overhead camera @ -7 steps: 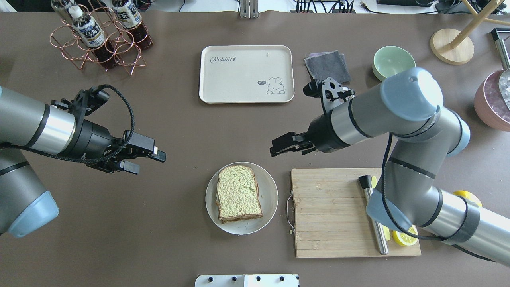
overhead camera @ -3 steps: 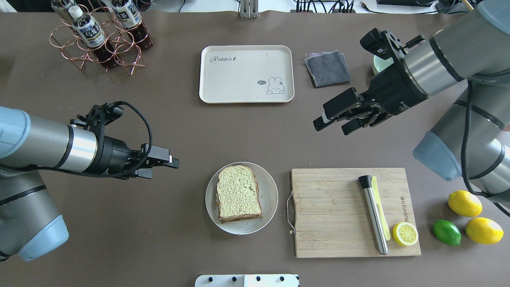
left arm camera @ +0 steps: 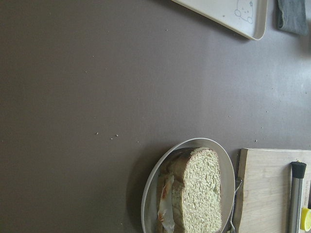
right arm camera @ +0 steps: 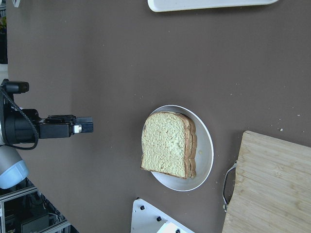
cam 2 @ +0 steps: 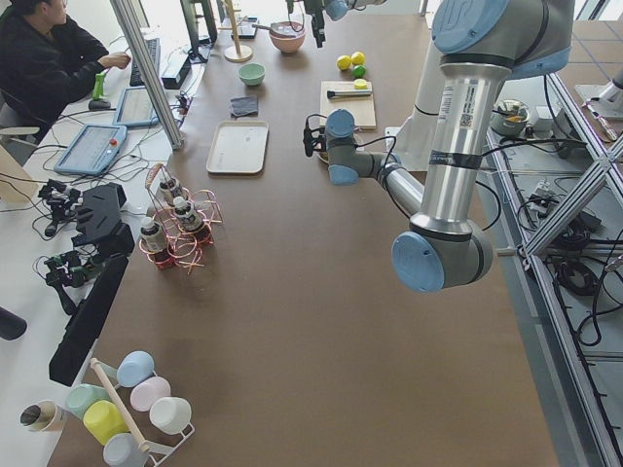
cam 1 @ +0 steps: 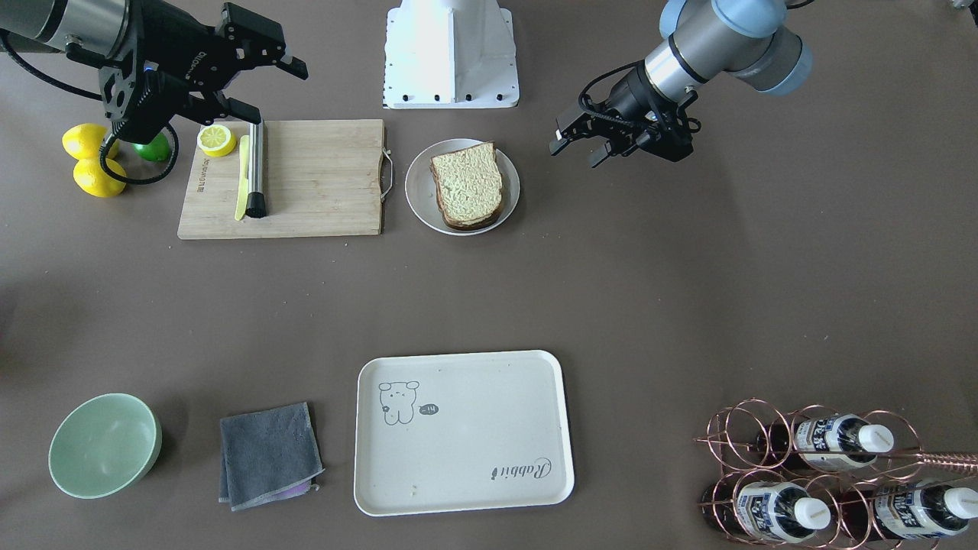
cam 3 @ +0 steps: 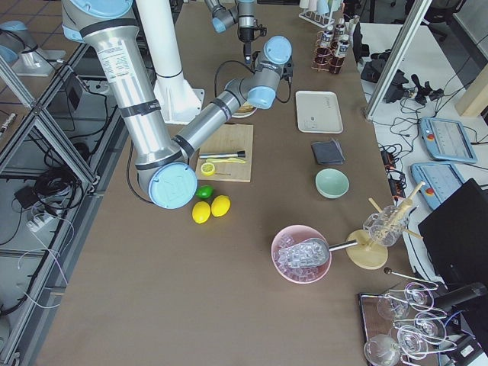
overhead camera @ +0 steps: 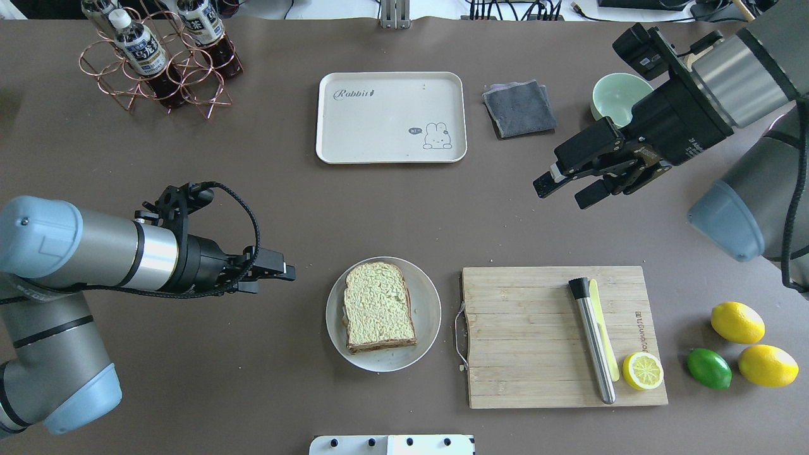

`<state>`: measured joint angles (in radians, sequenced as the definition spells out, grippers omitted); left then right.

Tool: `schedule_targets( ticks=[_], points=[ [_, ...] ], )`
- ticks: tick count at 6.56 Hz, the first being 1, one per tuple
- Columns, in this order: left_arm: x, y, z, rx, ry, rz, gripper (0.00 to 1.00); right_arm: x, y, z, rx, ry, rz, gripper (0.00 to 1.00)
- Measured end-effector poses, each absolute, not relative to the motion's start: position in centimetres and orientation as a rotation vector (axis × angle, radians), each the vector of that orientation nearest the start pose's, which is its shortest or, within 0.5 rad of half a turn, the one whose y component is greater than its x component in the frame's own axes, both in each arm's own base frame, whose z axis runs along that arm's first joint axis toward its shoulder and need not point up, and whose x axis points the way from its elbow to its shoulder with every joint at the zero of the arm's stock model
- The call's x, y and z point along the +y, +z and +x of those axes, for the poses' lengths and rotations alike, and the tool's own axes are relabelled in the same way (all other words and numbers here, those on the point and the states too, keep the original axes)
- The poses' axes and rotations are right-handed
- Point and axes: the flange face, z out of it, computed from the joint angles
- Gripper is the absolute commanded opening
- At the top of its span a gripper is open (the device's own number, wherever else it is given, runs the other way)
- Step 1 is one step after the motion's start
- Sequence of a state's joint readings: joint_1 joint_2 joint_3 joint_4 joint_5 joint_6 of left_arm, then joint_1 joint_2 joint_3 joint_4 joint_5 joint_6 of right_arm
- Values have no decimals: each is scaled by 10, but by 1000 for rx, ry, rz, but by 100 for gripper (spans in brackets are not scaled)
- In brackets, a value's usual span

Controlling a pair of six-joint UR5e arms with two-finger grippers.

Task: Make sandwich and place on tray
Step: 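Move the left gripper to the plate rim and grasp the white plate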

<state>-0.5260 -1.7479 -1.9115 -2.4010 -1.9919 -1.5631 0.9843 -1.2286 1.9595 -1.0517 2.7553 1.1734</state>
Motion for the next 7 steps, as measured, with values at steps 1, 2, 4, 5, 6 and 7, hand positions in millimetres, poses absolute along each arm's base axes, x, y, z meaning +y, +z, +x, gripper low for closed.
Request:
schedule_targets(
  ticks=[1,2,4,5,6,7],
  points=[
    [-330,310,426,1363,-159,35,72,-443,222,-238,-1453,-249,-87,100],
    [-313,311,444,1357,-168,66,72,-444,225,-235,-1451,-242,-88,100],
    [-301,319,462,1334,-184,94,70,-444,229,-234,-1447,-235,-92,100],
    [-297,326,471,1317,-189,101,65,-444,231,-234,-1446,-233,-94,100],
    [-289,328,483,1310,-191,114,56,-445,231,-234,-1445,-231,-95,100],
    [-282,324,498,1311,-194,131,48,-445,232,-235,-1444,-229,-97,100]
  ],
)
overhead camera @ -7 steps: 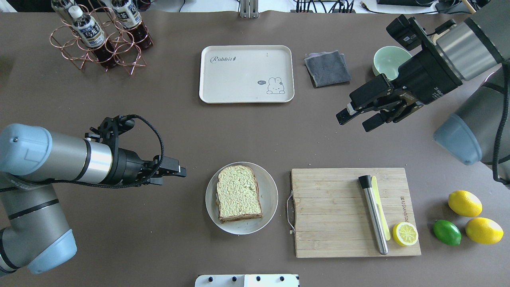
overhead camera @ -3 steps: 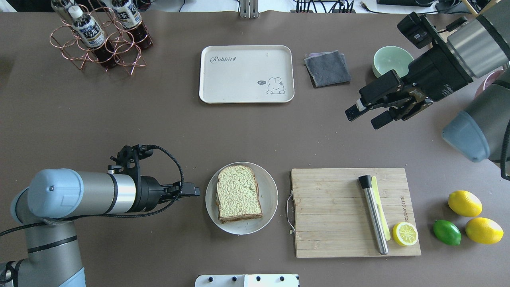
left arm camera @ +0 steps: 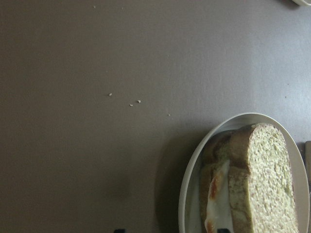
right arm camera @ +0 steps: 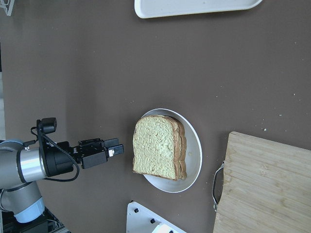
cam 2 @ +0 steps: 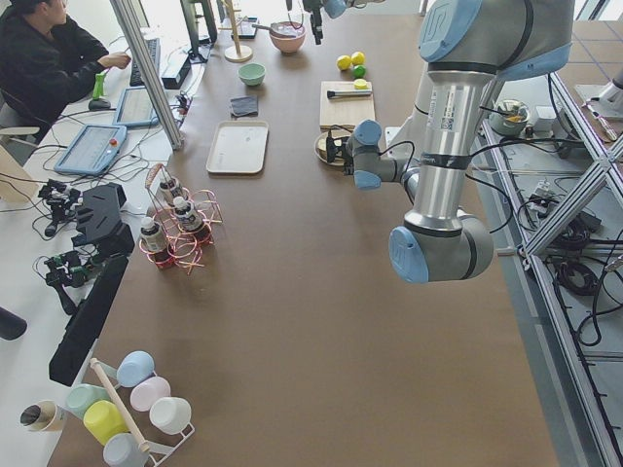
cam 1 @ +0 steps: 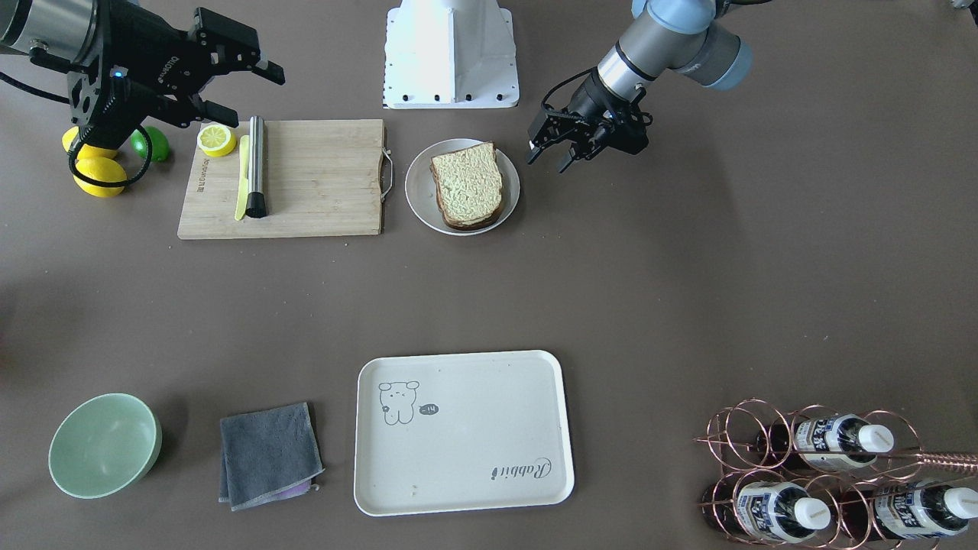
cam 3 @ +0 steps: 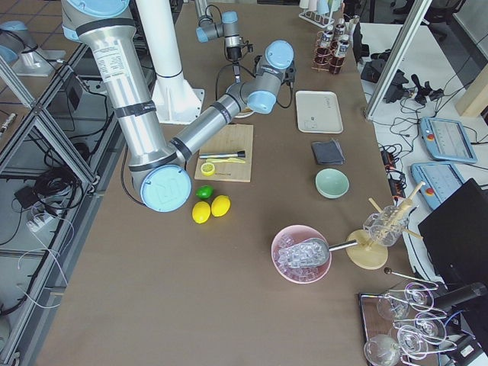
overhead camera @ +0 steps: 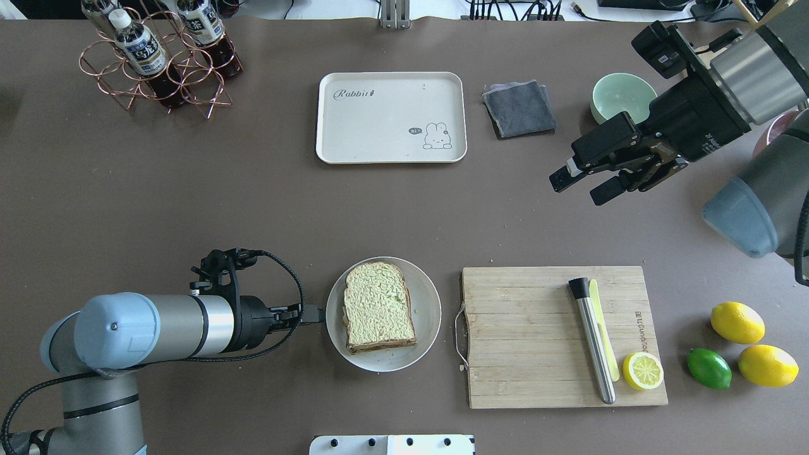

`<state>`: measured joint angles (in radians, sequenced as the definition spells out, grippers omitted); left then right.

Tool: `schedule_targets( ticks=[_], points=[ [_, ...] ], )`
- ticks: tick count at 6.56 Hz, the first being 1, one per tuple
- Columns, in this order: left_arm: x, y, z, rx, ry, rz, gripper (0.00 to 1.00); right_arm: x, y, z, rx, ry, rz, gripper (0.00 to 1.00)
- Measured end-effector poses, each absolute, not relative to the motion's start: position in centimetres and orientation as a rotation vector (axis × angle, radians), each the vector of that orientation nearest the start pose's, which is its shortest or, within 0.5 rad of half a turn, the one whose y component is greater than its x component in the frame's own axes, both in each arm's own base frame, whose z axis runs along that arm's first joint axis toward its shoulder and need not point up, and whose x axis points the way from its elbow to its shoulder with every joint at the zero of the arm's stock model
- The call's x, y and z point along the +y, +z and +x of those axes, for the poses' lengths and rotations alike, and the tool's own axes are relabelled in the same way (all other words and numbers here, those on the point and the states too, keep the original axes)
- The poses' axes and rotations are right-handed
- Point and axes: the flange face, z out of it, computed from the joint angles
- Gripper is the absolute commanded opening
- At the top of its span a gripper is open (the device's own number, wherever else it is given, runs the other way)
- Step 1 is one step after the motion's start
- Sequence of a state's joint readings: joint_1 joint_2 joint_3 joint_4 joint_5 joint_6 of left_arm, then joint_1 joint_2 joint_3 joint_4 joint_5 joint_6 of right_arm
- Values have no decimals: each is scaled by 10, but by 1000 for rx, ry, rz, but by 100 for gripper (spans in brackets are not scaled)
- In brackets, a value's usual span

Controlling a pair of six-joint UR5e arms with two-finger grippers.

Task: Make sandwich and place on tray
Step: 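Move the left gripper to the plate rim and grasp the white plate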

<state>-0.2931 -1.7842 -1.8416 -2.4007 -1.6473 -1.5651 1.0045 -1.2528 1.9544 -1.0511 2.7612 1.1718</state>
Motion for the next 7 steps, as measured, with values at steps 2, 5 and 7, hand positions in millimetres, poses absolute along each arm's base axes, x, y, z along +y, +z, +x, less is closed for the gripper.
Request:
schedule_targets(
  ticks=[2,5,7],
  points=[
    [-276,322,519,1306,-200,147,43,-446,233,-236,-1442,-227,-99,100],
    [-278,324,534,1295,-200,147,37,-448,234,-237,-1440,-224,-99,100],
    [-282,323,544,1290,-202,147,17,-450,234,-239,-1438,-221,-98,100]
  ],
)
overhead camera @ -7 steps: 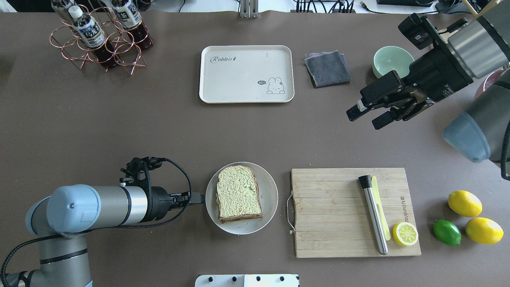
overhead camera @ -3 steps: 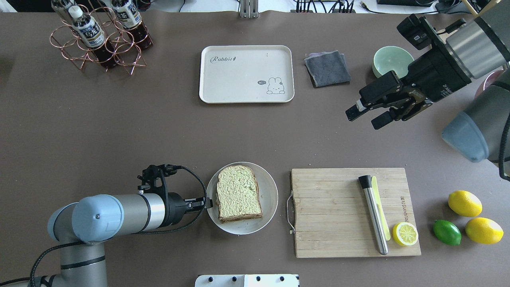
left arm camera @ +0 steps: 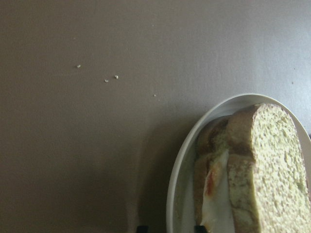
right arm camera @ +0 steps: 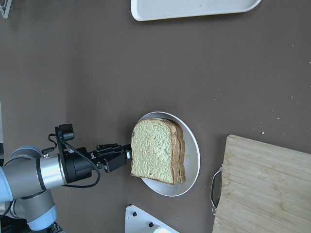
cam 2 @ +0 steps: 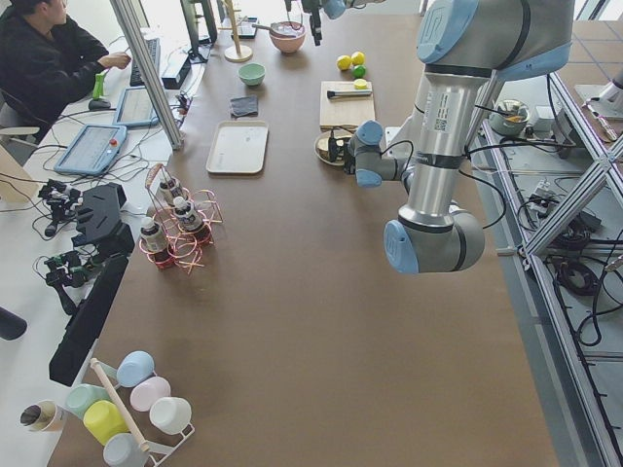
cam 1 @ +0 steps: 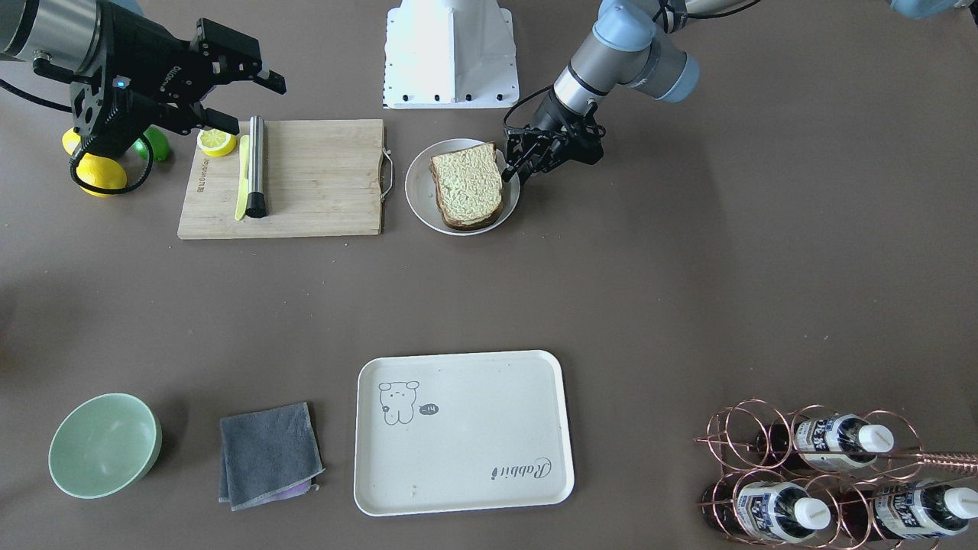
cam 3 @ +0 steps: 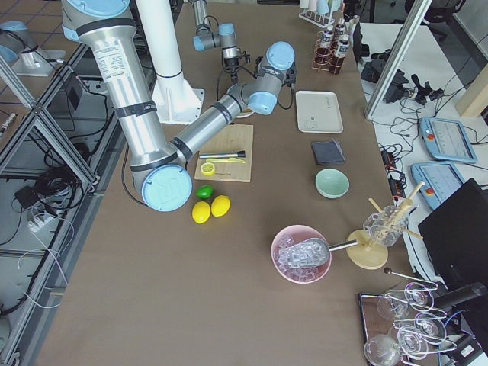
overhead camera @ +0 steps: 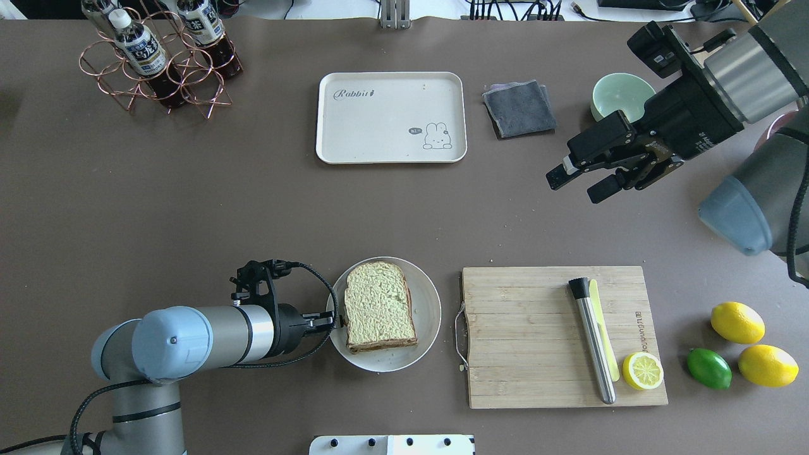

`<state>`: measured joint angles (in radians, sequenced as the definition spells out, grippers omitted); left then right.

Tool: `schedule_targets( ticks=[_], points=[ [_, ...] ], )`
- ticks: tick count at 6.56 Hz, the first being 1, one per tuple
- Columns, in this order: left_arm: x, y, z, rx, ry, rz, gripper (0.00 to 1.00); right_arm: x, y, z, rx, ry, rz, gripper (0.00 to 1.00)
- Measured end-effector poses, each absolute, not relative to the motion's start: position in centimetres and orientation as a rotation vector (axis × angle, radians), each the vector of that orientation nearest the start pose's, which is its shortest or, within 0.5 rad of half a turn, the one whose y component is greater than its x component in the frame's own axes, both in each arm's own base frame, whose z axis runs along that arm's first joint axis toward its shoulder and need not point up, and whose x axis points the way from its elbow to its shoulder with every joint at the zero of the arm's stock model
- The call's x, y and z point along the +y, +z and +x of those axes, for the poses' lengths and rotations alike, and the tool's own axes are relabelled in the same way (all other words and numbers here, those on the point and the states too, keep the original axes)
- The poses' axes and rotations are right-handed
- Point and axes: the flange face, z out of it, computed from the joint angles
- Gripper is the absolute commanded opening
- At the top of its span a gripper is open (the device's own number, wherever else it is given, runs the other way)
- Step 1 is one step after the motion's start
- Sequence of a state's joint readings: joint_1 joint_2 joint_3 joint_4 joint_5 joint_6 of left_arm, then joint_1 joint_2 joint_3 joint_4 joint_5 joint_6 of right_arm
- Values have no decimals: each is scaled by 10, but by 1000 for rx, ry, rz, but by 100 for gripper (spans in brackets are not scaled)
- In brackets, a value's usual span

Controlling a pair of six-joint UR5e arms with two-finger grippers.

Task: Make sandwich and place on tray
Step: 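Move the left gripper to the plate rim and grasp the white plate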

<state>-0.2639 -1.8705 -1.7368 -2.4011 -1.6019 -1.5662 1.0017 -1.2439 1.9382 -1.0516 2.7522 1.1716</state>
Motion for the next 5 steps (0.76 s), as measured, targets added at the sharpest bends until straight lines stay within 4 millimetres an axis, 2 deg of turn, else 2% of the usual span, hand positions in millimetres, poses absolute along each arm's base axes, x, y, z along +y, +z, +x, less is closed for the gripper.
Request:
schedule_targets(
  ticks=[1,2,5],
  points=[
    [-283,323,545,1290,-203,148,5,-452,234,-240,-1438,-220,-96,100],
    [-284,323,545,1290,-204,149,0,-452,233,-240,-1437,-219,-94,100],
    [-288,322,543,1293,-206,152,0,-453,234,-241,-1435,-216,-93,100]
  ],
)
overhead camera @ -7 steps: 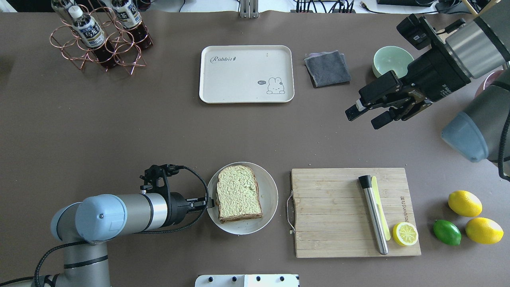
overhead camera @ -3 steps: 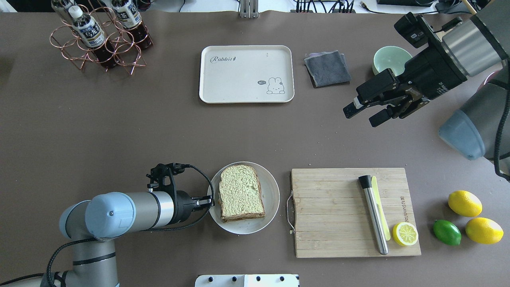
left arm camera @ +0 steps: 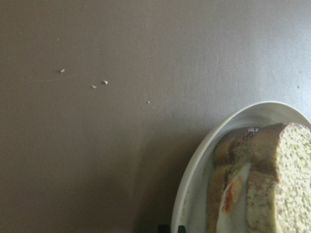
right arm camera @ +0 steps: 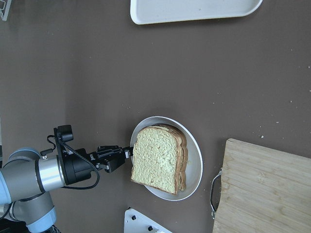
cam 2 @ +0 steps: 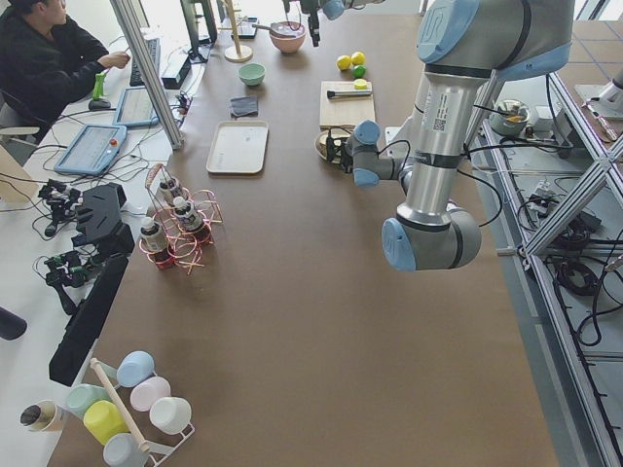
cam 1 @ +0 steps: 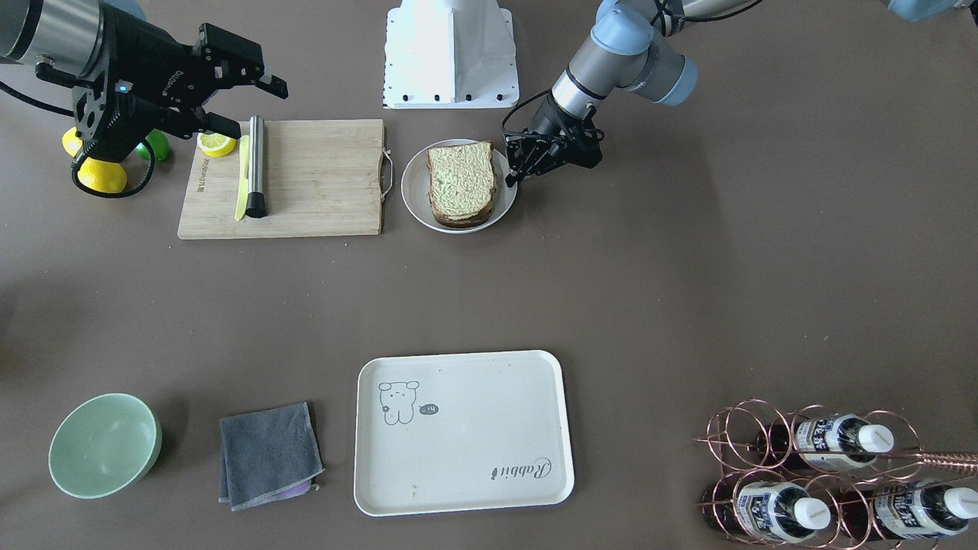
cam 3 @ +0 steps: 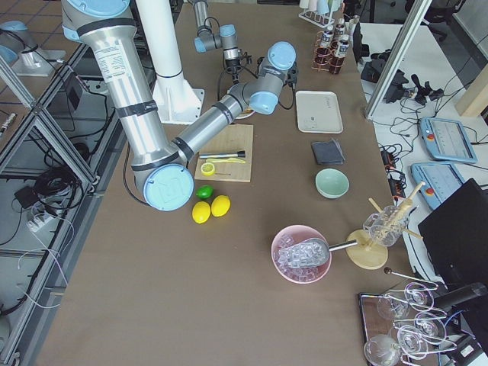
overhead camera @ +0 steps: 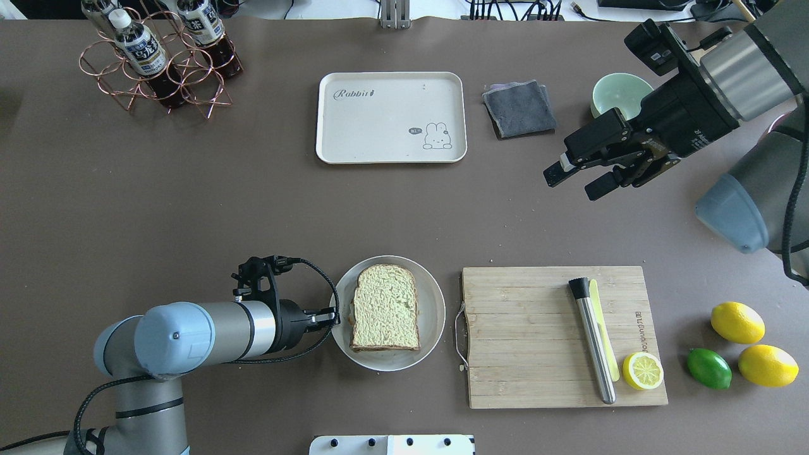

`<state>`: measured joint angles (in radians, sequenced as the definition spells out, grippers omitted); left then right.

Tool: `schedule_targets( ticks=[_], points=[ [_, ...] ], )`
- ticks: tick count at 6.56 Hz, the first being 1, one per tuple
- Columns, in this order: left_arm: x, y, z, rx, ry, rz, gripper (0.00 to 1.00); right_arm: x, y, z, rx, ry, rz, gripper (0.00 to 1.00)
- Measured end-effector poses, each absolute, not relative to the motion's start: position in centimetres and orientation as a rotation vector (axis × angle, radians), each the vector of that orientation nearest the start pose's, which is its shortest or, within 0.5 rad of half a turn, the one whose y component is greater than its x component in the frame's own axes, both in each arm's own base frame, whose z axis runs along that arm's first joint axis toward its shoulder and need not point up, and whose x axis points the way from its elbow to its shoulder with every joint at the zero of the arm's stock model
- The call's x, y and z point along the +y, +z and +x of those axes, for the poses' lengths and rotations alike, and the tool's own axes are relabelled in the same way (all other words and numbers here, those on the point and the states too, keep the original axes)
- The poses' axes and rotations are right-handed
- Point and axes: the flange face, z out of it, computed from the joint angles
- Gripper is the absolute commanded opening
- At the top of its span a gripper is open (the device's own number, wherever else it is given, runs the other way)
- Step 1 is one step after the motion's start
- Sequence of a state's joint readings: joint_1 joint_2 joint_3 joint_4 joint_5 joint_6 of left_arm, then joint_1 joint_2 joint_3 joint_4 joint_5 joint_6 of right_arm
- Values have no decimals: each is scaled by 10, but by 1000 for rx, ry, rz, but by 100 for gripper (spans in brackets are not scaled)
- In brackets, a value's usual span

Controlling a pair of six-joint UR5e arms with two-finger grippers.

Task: Make sandwich and place on tray
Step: 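Move the left gripper to the plate rim and grasp the white plate, then lift the plate with the left gripper and carry it onto the white tray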

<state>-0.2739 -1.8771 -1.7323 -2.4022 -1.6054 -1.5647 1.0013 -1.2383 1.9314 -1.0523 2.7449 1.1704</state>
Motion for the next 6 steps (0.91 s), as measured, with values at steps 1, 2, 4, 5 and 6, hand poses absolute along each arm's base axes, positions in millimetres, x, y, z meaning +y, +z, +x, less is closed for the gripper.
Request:
schedule_targets(
  ticks=[1,2,4,5,6],
  points=[
    [-289,319,542,1297,-207,152,0,-453,234,-241,-1435,-216,-93,100],
    [-295,314,535,1307,-210,149,0,-452,233,-240,-1437,-217,-94,100],
    [-318,299,516,1325,-226,120,0,-450,229,-237,-1441,-216,-86,100],
    [-329,288,514,1319,-260,95,0,-451,227,-234,-1440,-205,-71,100],
    [-344,265,518,1291,-319,56,0,-453,227,-232,-1431,-178,-36,100]
  ],
)
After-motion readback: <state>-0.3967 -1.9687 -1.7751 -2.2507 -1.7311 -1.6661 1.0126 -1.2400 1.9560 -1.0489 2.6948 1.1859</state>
